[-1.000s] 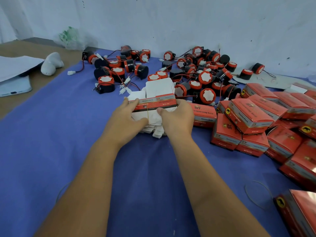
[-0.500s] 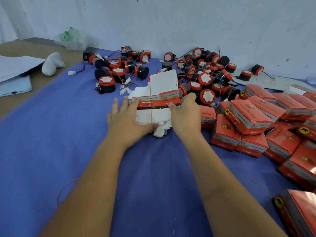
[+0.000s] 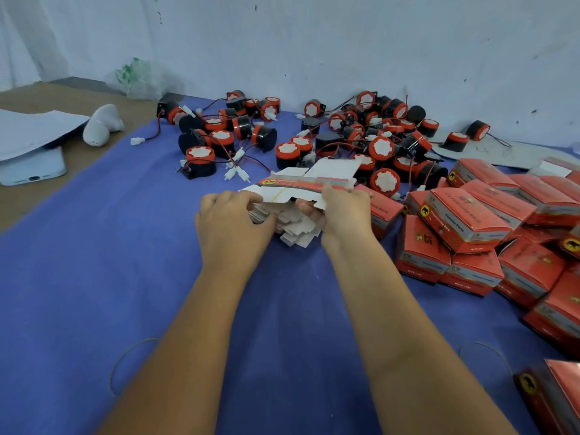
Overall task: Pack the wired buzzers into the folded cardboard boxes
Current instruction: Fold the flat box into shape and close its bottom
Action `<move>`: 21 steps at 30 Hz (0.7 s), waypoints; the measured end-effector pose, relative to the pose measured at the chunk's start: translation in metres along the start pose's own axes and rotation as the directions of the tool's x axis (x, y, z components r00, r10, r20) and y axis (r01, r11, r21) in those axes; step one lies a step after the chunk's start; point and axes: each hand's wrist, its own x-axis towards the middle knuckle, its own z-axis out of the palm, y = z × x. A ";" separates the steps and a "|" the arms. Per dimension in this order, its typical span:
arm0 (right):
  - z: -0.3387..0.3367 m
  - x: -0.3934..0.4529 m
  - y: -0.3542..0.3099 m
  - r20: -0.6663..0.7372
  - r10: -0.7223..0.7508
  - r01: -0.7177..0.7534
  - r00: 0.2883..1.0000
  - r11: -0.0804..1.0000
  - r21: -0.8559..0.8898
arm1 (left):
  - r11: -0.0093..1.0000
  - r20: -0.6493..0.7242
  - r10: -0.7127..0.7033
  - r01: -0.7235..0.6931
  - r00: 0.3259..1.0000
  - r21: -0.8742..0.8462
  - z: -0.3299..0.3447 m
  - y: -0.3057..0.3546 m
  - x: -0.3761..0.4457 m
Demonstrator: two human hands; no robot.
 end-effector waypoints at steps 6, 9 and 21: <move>-0.007 0.006 0.004 0.111 0.182 -0.201 0.977 0.961 0.191 | 0.968 -0.067 -0.071 0.053 0.995 -0.247 -0.002 0.006 0.002; -0.009 0.006 0.004 0.134 0.177 -0.201 0.975 0.960 0.193 | 0.924 -0.087 -0.091 0.051 0.992 -0.379 -0.005 0.013 0.001; -0.012 -0.002 0.000 0.126 -0.022 0.044 0.992 0.983 -0.176 | 0.906 -0.123 -0.181 0.117 0.976 -0.407 -0.009 0.002 0.006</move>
